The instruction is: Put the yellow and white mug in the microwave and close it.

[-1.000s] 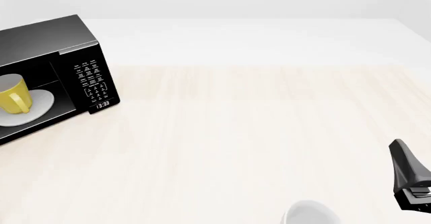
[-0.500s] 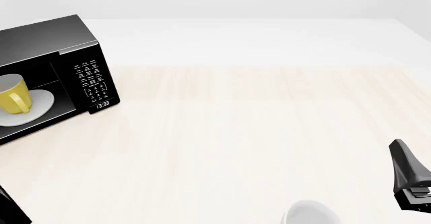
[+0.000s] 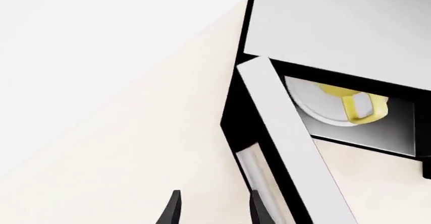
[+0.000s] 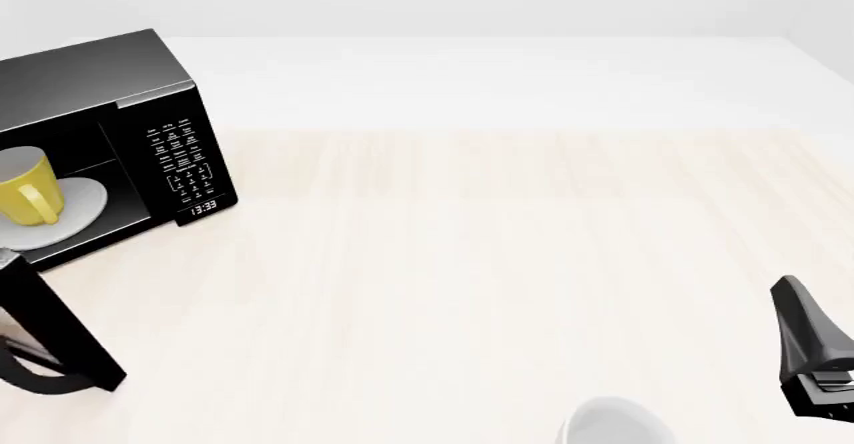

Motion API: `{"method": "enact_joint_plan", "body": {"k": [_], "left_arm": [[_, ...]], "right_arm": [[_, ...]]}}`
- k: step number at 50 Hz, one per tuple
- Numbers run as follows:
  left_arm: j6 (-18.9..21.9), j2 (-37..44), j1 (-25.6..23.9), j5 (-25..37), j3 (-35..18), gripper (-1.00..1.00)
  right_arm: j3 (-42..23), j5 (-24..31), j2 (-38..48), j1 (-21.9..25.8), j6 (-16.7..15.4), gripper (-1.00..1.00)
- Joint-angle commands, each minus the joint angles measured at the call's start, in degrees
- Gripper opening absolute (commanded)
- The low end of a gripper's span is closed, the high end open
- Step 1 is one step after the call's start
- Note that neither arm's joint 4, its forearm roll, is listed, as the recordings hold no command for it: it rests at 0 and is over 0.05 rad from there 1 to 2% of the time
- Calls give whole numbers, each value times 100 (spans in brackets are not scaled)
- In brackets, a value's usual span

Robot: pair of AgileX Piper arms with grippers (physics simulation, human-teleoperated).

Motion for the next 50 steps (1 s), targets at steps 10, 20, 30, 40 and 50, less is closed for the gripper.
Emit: {"method": "enact_joint_plan", "body": {"k": [10,20,30,40,50], "left_arm": [[-229,-659,-635,139,126,100],[-331,-729,-973,74,132,100],[-344,-953,-1364,26,126,100],[-247,-913,-1422,-131,-10,100],[-200,-614,-1467,-366,-167,100]], "right_arm": [[5,2,-10,1,0,100],[5,3,-10,1,1,100],[5,2,-9,0,2,100],[5,3,-10,-1,2,100],[5,3,-11,0,1,100]]}}
